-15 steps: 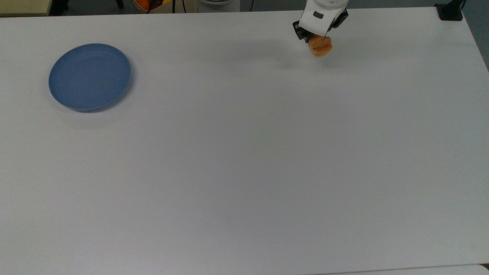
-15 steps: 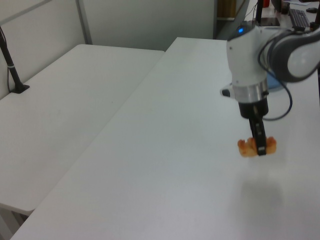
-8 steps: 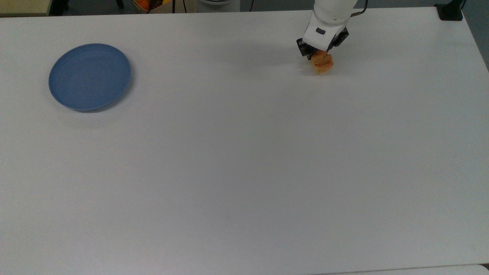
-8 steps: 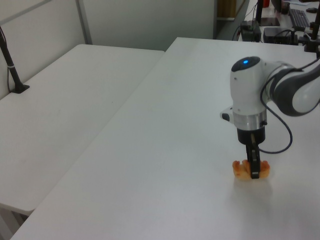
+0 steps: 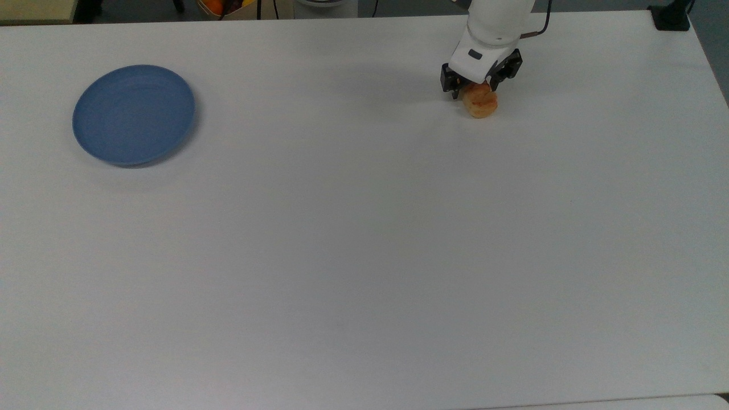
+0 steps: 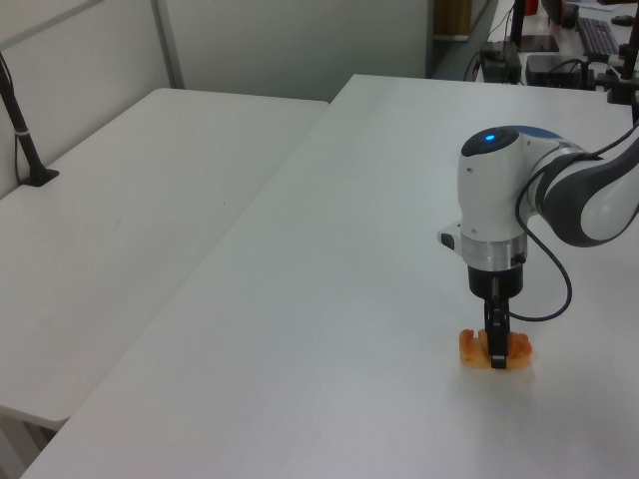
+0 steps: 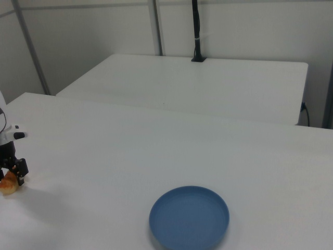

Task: Put the bread on the table
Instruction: 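Lower the bread roll onto the bare table surface, then open the gripper and raise it away from the bread roll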

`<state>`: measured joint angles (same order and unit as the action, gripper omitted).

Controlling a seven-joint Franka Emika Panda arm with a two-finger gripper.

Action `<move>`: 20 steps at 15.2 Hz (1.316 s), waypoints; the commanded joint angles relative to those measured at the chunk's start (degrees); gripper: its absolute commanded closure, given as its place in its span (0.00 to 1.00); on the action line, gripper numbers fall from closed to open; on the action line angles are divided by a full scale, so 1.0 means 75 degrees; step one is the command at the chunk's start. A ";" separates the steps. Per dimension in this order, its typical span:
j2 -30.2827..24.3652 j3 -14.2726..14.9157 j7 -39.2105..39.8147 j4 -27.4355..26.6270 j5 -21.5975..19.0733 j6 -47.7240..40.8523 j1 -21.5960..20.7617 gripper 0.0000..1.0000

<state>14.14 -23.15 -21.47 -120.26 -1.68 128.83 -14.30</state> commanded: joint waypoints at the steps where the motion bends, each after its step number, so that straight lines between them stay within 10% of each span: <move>1: -0.0209 0.0017 -0.0383 0.0190 0.0107 -0.0499 -0.0050 0.00; 9: -0.1180 0.0250 -0.0442 0.2099 0.0107 -0.3580 0.0687 0.00; 20: -0.2810 0.2815 -0.0290 0.3473 -0.0010 -0.5447 0.0876 0.00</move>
<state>-5.14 -6.61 -23.74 -94.86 -1.61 89.23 -7.14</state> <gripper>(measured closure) 0.000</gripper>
